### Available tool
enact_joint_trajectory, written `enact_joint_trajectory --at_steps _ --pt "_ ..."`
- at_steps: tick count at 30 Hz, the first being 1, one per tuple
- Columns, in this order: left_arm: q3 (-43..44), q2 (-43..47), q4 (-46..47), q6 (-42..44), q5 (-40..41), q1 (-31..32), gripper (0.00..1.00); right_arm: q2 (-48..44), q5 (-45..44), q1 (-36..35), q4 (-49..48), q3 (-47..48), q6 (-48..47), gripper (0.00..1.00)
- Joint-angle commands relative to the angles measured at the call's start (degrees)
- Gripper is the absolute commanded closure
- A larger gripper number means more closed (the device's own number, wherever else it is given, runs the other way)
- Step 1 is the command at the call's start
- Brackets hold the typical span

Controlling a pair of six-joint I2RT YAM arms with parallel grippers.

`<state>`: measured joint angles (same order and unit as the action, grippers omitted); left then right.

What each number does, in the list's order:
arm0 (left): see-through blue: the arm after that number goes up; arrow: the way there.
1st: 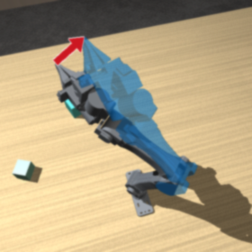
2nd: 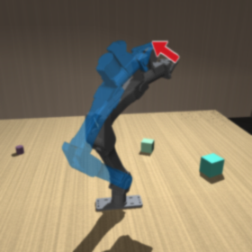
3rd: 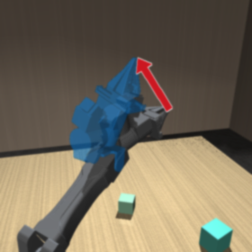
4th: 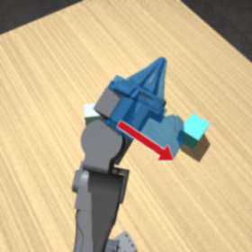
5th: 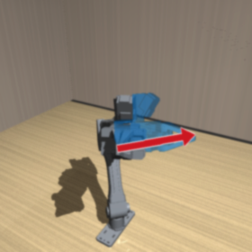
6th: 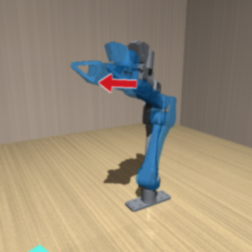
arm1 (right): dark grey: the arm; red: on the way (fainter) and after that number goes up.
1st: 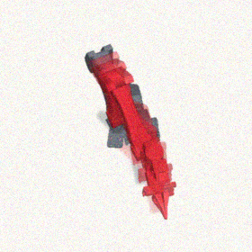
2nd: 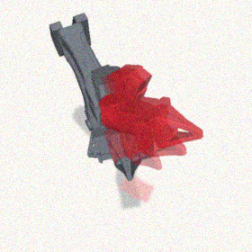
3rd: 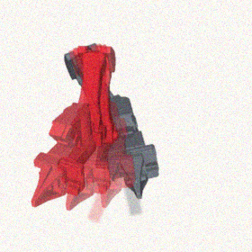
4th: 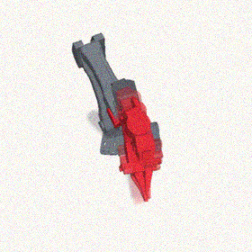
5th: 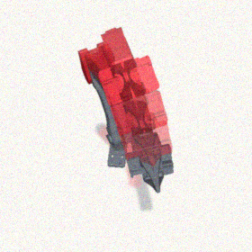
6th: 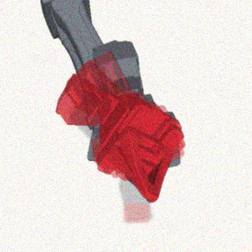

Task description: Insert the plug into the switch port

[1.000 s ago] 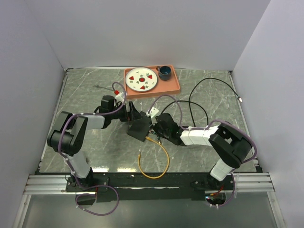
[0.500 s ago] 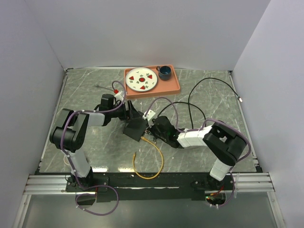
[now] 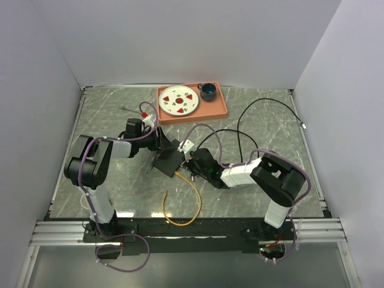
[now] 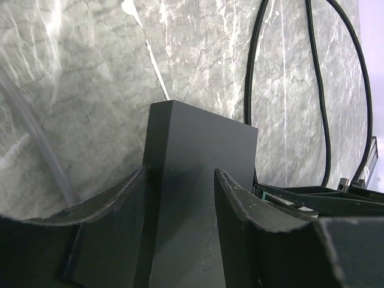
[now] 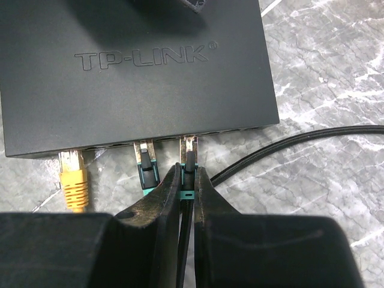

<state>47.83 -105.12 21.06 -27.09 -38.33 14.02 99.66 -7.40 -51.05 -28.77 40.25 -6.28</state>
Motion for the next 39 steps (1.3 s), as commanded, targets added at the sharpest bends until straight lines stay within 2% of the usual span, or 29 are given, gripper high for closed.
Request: enact_joint_trajectory --at_steps 1,19,39 --pt "0.86 -1.4 -1.2 -0.24 -8.43 1.8 0.5 2.91 2.74 -1.51 -2.69 1.5 0.83 1.0" --pt "-1.43 -0.7 0.03 -0.07 -10.8 3.47 0.59 3.7 1.69 -1.51 -4.1 5.01 -0.57 1.0" --pt "-3.89 0.97 2.58 -4.64 -9.66 13.4 0.67 5.02 -1.3 -1.51 -8.31 8.62 -2.24 1.0"
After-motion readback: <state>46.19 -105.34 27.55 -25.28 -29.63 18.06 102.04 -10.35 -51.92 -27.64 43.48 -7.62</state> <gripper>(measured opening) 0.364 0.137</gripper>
